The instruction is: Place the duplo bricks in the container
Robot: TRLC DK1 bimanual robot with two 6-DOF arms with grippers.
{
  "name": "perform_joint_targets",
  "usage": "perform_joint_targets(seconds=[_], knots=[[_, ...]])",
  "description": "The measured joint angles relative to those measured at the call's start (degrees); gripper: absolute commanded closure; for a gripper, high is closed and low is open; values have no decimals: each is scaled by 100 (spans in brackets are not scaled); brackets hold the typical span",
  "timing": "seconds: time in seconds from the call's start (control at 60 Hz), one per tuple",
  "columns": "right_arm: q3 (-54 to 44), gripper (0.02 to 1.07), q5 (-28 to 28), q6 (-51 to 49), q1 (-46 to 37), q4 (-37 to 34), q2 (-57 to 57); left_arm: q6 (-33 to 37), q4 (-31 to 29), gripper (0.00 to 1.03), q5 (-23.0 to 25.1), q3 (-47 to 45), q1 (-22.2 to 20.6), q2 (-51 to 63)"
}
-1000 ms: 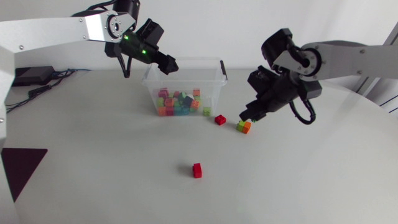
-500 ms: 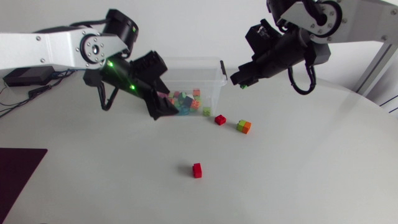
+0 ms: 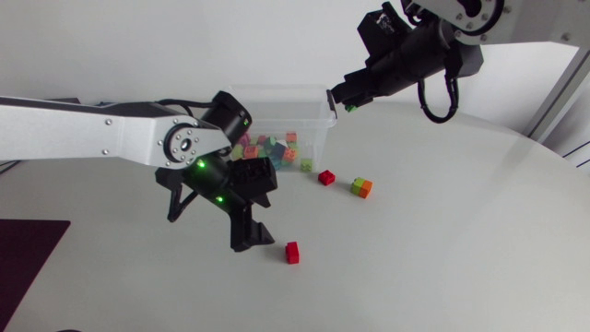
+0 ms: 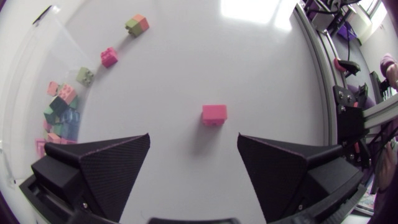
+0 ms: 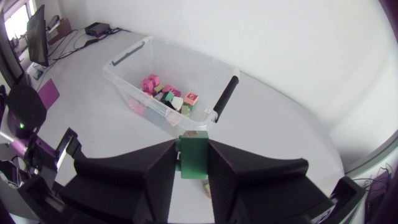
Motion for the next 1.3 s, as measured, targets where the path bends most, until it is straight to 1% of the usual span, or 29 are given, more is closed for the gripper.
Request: perform_joint_targets(seconds=[0.117,0.217,0.317,0.583,0.633,0.7,0.783,0.8,0.817,0.85,0.9,1.3], knots=[[146,79,-2,0,0,-2,57,-50,4,8,-247,-4,-326,140],[264,79,-2,0,0,-7,101,-192,4,10,-474,33,-514,323],[365,79,-2,0,0,-9,149,-365,44,10,-632,114,-658,605],[507,79,-2,0,-15,-24,197,-763,109,13,-671,356,-984,1156],[527,79,-2,0,-31,-24,197,-780,157,16,-678,428,-1005,1248],[562,79,-2,0,-50,-24,197,-789,214,17,-688,507,-1010,1353],[614,79,-7,0,-90,-31,197,-833,219,28,-695,597,-1008,1458],[625,79,-11,0,-96,-31,197,-846,219,32,-695,614,-1008,1480],[640,79,-22,0,-111,-42,197,-846,221,41,-695,638,-1005,1502],[669,79,-31,0,-125,-44,197,-848,223,47,-695,686,-1003,1556],[704,79,-68,2,-157,-44,197,-848,229,60,-721,715,-1003,1611],[837,79,-162,20,-197,-39,358,-868,122,67,-778,715,-1003,1808]])
